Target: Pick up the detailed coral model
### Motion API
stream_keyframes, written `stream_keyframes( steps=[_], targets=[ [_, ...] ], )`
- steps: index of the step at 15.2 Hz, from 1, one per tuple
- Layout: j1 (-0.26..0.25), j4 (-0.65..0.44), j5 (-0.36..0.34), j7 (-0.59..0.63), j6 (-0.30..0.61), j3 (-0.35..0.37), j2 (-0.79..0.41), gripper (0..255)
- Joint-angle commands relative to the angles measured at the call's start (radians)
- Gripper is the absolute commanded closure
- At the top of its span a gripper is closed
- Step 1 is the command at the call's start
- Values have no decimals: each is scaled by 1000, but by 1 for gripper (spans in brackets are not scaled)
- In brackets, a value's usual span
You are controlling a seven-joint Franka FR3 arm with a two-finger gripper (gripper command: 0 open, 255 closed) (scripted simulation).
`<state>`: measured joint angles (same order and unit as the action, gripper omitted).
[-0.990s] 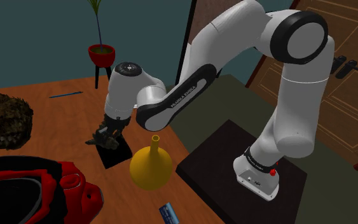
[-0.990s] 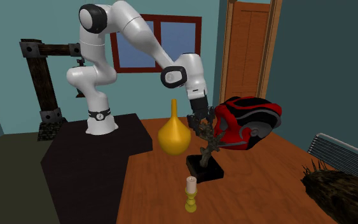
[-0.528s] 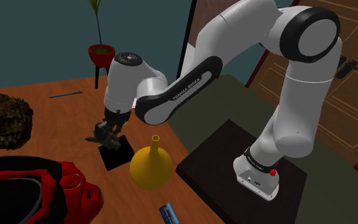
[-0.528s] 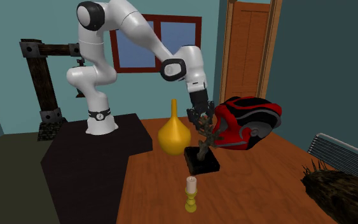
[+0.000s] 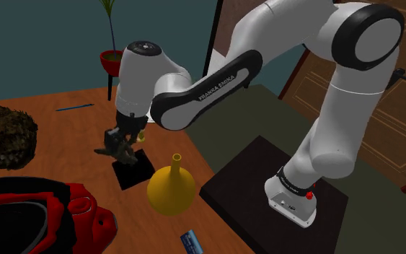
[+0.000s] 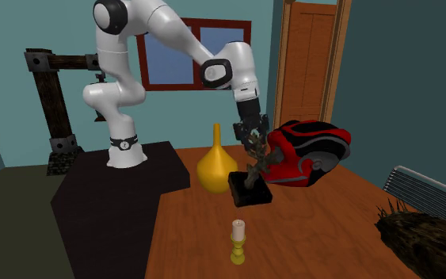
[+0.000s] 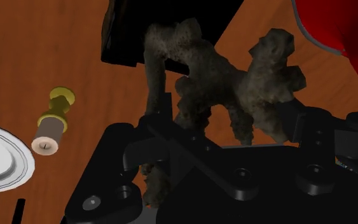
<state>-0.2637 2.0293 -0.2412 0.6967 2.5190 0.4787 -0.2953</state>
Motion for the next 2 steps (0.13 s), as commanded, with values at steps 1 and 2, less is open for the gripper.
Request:
stream_keyframes(
  steps=[1, 2],
  targets=[
    [5, -3, 11, -8, -13, 6, 14, 255],
    [5, -3, 11, -8, -13, 6, 14, 255]
  ],
)
